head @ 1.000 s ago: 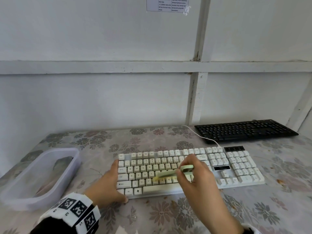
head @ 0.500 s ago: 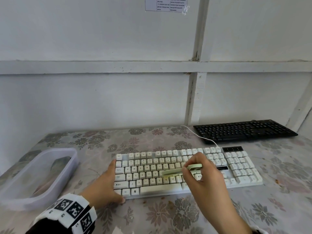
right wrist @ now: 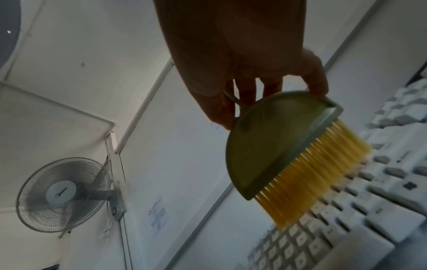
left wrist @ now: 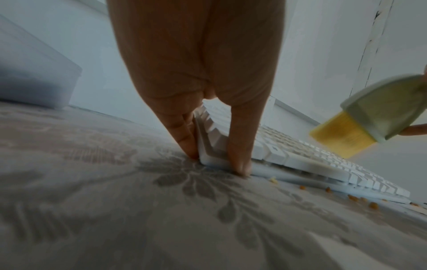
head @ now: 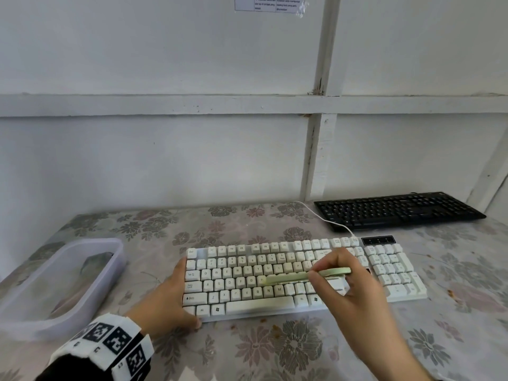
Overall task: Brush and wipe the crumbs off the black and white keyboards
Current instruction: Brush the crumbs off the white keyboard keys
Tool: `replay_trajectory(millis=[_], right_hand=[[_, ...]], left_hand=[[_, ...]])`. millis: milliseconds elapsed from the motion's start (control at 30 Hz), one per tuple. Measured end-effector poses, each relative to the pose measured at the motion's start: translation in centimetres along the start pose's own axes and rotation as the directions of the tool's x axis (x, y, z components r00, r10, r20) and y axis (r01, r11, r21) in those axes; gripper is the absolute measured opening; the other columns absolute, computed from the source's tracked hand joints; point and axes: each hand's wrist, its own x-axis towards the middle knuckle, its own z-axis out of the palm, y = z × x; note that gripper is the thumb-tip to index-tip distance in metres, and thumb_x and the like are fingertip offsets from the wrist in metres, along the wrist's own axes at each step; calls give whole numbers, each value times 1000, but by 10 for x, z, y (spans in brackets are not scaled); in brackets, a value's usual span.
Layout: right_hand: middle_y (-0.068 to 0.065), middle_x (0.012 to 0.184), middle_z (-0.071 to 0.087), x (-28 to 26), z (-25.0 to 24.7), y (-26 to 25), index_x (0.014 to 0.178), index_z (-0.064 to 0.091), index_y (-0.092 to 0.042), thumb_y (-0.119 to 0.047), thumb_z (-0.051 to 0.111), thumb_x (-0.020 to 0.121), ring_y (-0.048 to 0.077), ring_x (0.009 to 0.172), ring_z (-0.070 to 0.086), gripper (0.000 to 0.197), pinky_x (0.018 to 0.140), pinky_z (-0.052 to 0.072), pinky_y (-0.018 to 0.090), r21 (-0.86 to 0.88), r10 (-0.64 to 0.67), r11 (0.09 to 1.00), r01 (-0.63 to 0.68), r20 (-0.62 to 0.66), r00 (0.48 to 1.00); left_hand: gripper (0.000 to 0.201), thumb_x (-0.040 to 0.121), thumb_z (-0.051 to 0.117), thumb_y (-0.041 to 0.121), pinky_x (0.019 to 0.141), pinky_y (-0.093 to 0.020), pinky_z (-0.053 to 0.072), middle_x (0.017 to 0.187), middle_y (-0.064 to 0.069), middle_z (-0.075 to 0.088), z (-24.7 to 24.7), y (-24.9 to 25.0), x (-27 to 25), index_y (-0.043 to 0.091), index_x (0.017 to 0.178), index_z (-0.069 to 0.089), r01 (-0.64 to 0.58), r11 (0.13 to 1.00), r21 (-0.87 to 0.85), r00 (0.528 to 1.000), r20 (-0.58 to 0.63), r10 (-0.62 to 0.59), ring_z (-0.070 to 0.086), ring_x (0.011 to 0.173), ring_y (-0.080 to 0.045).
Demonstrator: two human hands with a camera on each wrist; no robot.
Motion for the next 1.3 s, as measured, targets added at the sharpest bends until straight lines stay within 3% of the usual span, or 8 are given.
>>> replay_trajectory(millis=[233, 400, 567, 767, 900, 1067, 1133, 1300], right_hand=[[-9, 76, 61, 4, -10, 15, 71, 52, -28, -7, 65, 83, 5, 62, 46, 28, 58, 33, 19, -209, -16, 978, -12, -135, 991], [-14, 88, 61, 1, -1, 6, 74, 57, -27, -10, 66, 84, -2, 63, 53, 21, 56, 35, 9, -130, -14, 991, 10, -25, 1000], [0, 83, 63, 9, -12, 16, 73, 51, -30, -12, 63, 86, 7, 52, 37, 25, 51, 28, 21, -168, 60, 982, -83, -139, 988], [9, 68, 60, 7, -18, 11, 73, 56, -28, -11, 65, 84, 9, 41, 30, 22, 43, 28, 22, -38, 61, 997, -63, -42, 997], [2, 71, 65, 18, -35, 22, 76, 55, -18, -6, 63, 85, 22, 50, 51, 17, 42, 36, 15, -152, 76, 983, -103, -175, 982], [8, 72, 62, 25, -61, 20, 80, 57, -17, -6, 63, 85, 26, 61, 50, 13, 51, 35, 27, -89, 68, 991, -97, -290, 955], [14, 67, 58, 24, -66, 21, 78, 58, -13, -4, 65, 84, 24, 62, 48, 13, 54, 35, 27, 36, 111, 994, -106, -256, 960], [-4, 72, 63, 19, -77, 43, 72, 58, -22, -8, 65, 84, 20, 66, 56, 20, 54, 39, 19, -67, 123, 988, -137, -181, 976]], left_hand=[[121, 58, 82, 18, 88, -20, 46, 120, 16, 47, 0, -2, 2, 34, 143, -3, 13, 1000, 1, 1000, 0, -13, 52, 105, -5], [120, 58, 82, 19, 89, -20, 46, 121, 14, 48, 0, -1, 1, 33, 142, -3, 4, 1000, 11, 1000, -3, -4, 53, 105, -6], [120, 57, 82, 22, 95, -25, 45, 125, 12, 47, 0, -3, 1, 35, 141, -3, 3, 1000, 18, 1000, -6, -3, 51, 109, -7], [120, 58, 82, 20, 91, -21, 45, 124, 13, 48, 0, -2, 1, 34, 142, -3, 5, 1000, 14, 1000, 0, -5, 52, 108, -6], [120, 59, 82, 20, 93, -23, 45, 125, 12, 48, -1, 0, 1, 34, 142, -4, 14, 999, 30, 1000, 0, -13, 52, 108, -6], [121, 59, 82, 21, 94, -23, 44, 125, 12, 47, -1, 0, 0, 33, 142, -5, 18, 999, 28, 1000, 5, -18, 51, 109, -6], [121, 60, 82, 19, 89, -19, 43, 120, 15, 47, 0, 1, 0, 33, 142, -5, 21, 1000, 24, 1000, 6, -21, 51, 107, -5], [121, 61, 82, 18, 86, -16, 43, 114, 19, 45, -1, 4, -2, 33, 142, -6, 23, 1000, 17, 1000, 10, -23, 51, 104, -4]])
